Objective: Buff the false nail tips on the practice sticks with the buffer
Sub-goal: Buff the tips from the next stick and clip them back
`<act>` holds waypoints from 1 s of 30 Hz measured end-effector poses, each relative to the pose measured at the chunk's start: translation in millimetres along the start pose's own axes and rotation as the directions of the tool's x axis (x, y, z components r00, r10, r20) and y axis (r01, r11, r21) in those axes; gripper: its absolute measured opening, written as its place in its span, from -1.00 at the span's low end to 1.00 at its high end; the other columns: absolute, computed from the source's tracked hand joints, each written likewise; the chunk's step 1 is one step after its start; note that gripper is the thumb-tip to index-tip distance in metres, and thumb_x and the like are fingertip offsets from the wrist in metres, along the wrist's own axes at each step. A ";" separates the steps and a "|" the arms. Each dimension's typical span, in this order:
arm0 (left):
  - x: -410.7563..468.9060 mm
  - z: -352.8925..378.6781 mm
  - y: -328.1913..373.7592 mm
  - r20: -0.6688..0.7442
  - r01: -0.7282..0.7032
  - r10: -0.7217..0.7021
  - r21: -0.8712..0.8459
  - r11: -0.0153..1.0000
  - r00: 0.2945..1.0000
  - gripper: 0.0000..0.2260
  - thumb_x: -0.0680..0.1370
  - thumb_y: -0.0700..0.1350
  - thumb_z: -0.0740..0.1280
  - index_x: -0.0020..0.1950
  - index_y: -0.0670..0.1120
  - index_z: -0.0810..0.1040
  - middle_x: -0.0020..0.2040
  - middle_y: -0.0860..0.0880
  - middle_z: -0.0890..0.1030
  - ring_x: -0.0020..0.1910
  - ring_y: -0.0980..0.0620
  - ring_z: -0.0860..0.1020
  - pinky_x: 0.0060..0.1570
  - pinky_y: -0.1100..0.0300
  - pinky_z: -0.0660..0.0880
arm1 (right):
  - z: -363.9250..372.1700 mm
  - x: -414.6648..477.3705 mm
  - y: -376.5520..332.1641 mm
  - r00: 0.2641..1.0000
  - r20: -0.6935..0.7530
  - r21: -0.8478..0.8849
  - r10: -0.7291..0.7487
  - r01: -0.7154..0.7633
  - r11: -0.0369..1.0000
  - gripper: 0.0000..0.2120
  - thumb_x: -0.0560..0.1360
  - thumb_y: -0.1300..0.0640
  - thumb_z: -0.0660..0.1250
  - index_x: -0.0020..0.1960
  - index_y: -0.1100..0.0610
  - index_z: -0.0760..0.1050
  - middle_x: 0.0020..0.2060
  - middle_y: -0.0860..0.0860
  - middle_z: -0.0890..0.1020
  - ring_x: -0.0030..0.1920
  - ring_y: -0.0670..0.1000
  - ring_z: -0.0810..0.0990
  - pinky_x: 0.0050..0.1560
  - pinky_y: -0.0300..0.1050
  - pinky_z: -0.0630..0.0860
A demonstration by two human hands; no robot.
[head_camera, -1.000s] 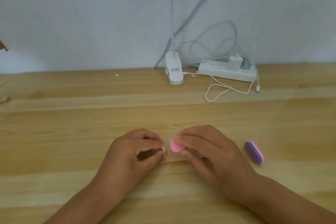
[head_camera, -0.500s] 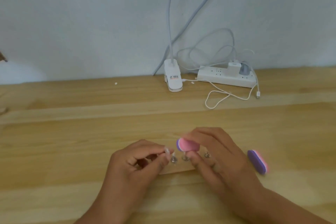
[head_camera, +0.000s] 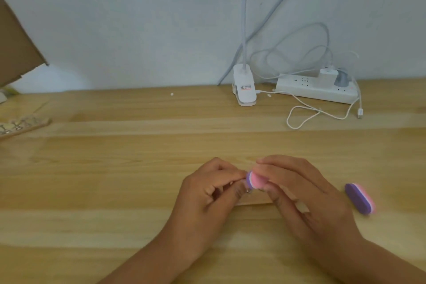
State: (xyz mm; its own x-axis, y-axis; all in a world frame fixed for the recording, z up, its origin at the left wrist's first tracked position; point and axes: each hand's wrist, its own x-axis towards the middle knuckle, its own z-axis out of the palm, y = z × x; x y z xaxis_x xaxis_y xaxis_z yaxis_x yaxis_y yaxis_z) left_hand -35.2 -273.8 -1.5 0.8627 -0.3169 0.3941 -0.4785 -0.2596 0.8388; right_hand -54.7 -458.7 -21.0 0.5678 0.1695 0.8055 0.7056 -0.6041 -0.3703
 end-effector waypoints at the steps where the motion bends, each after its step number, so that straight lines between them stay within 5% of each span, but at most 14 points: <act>1: -0.2 0.1 -0.4 -0.005 -0.001 0.002 0.008 1.000 1.000 -0.88 0.51 -0.09 0.37 -0.07 -0.03 0.71 -0.17 0.07 0.58 -0.31 0.08 0.51 -0.30 0.28 0.41 | -1.4 0.5 0.6 1.000 -0.012 -0.010 0.026 -0.026 1.000 -0.76 0.56 0.23 0.30 0.21 0.14 0.57 0.15 0.01 0.61 0.21 -0.08 0.58 0.26 -0.26 0.45; 10: 0.9 -0.2 -1.1 -0.028 -0.006 0.006 0.020 1.000 1.000 -0.90 0.52 -0.01 0.39 -0.13 0.07 0.71 -0.18 0.08 0.56 -0.28 0.05 0.55 -0.30 0.05 0.47 | 3.3 0.1 4.5 1.000 0.021 -0.015 0.021 -0.021 1.000 -0.78 0.56 0.24 0.31 0.15 0.22 0.66 0.12 0.04 0.64 0.17 -0.05 0.61 0.20 -0.23 0.50; 15: 1.4 1.2 1.2 -0.014 -0.044 0.045 0.082 0.996 0.999 -0.79 0.50 0.07 0.35 -0.19 0.00 0.69 -0.19 0.07 0.55 -0.27 0.09 0.53 -0.28 0.33 0.41 | 2.7 0.1 3.1 0.996 0.057 -0.002 -0.072 0.072 0.997 -0.76 0.55 0.29 0.29 0.15 0.27 0.65 0.13 0.11 0.64 0.17 0.02 0.62 0.18 -0.18 0.53; 18: 1.4 0.7 1.3 -0.025 -0.048 0.051 0.129 0.991 0.998 -0.87 0.51 -0.01 0.39 -0.15 0.00 0.71 -0.20 0.09 0.54 -0.28 0.07 0.52 -0.27 0.35 0.38 | 0.6 0.6 2.2 1.000 0.026 -0.008 -0.007 0.007 1.000 -0.76 0.55 0.27 0.30 0.16 0.24 0.65 0.14 0.06 0.64 0.17 -0.03 0.62 0.18 -0.18 0.54; 22: 1.4 0.6 1.1 -0.012 -0.064 0.065 0.098 0.993 0.998 -0.78 0.51 0.04 0.31 -0.07 -0.01 0.73 -0.18 0.06 0.56 -0.19 0.03 0.56 -0.23 0.17 0.48 | 2.0 -2.3 2.2 0.993 0.068 -0.002 -0.097 0.097 0.995 -0.76 0.54 0.32 0.31 0.17 0.25 0.65 0.14 0.09 0.64 0.17 0.01 0.62 0.17 -0.15 0.54; 25: 1.2 0.3 -0.5 -0.028 -0.028 0.029 0.053 0.998 0.999 -0.87 0.51 -0.03 0.39 -0.10 0.00 0.73 -0.18 0.05 0.56 -0.21 -0.01 0.55 -0.26 -0.02 0.52 | 0.6 -1.0 6.0 1.000 0.031 -0.033 -0.004 0.005 0.999 -0.76 0.55 0.27 0.31 0.16 0.24 0.66 0.12 0.05 0.65 0.13 -0.01 0.63 0.12 -0.12 0.56; 30: 1.3 -1.4 1.4 -0.030 -0.061 0.063 0.066 0.996 0.998 -0.91 0.50 0.04 0.38 -0.15 0.12 0.68 -0.20 0.07 0.56 -0.24 0.07 0.54 -0.28 0.20 0.45 | 4.0 -2.7 5.5 0.993 0.049 -0.034 -0.111 0.113 0.993 -0.78 0.54 0.31 0.35 0.16 0.29 0.65 0.09 0.09 0.66 0.10 0.02 0.63 0.12 -0.16 0.54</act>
State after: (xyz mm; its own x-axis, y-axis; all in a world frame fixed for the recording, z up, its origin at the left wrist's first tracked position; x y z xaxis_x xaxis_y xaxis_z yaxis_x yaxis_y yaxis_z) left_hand -34.5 -273.3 0.7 0.8353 -0.3054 0.4572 -0.5400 -0.2991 0.7867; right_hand -50.7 -459.3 -27.1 0.5060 0.2731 0.8181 0.7503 -0.6073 -0.2613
